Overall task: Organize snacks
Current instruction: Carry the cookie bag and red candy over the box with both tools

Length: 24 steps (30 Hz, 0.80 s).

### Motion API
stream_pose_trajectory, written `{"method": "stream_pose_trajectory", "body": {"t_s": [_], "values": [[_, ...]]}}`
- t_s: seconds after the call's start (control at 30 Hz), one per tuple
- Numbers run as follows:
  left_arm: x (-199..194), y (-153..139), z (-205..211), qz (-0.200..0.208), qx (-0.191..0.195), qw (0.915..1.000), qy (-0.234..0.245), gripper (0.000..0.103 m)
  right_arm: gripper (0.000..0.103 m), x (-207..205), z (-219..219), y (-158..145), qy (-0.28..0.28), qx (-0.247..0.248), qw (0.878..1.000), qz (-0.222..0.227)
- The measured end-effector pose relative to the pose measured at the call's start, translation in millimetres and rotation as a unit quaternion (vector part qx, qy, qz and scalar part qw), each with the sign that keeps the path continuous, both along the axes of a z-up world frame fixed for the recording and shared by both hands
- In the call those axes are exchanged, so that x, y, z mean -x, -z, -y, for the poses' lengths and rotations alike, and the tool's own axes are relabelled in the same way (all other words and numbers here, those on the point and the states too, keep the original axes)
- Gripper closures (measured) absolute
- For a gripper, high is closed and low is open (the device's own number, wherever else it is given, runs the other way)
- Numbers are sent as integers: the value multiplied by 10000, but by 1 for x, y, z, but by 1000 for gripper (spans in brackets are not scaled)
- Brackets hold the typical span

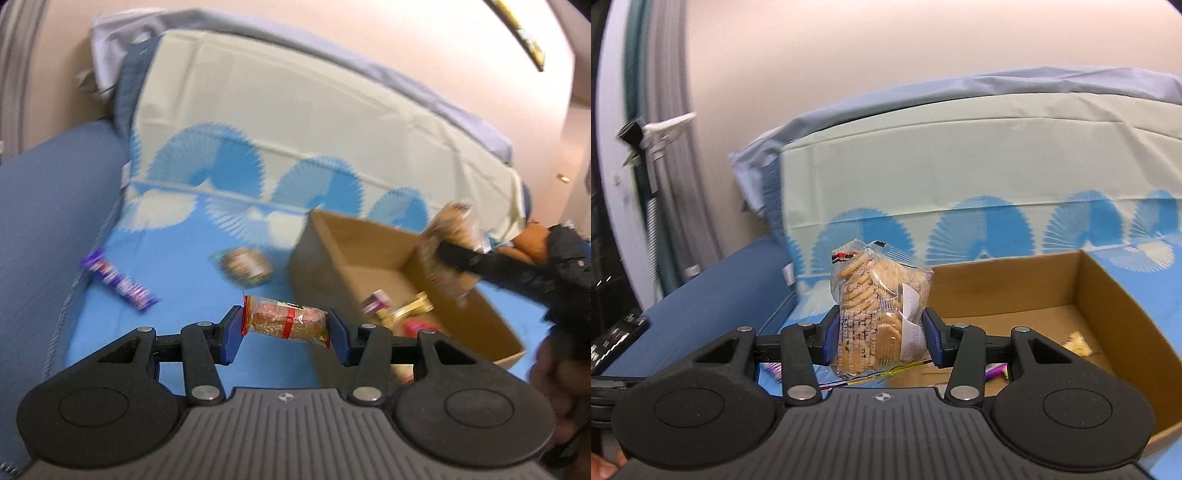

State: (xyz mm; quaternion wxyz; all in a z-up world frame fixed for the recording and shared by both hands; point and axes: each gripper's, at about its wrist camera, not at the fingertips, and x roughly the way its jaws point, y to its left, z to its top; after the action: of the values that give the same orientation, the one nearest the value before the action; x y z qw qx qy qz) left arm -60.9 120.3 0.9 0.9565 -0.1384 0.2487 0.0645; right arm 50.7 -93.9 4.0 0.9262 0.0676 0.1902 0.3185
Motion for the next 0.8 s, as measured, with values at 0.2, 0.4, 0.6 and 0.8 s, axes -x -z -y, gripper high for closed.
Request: {"method": "stream_pose_trajectory", "body": {"t_s": [0.2, 0.4, 0.6, 0.8], "values": [[-28, -26, 37, 219, 95, 9991, 363, 49, 56, -18, 29, -2, 764, -106, 9970, -104], [-60, -45, 70, 305, 165, 9973, 644, 49, 56, -36, 62, -4, 1547, -228, 9875, -184], [-88, -50, 105, 337, 99, 9951, 926, 49, 56, -46, 83, -2, 1937, -278, 9805, -199], [-104, -45, 124, 277, 110, 9941, 1040, 49, 56, -48, 92, 2, 2040, -287, 9783, -239]]}}
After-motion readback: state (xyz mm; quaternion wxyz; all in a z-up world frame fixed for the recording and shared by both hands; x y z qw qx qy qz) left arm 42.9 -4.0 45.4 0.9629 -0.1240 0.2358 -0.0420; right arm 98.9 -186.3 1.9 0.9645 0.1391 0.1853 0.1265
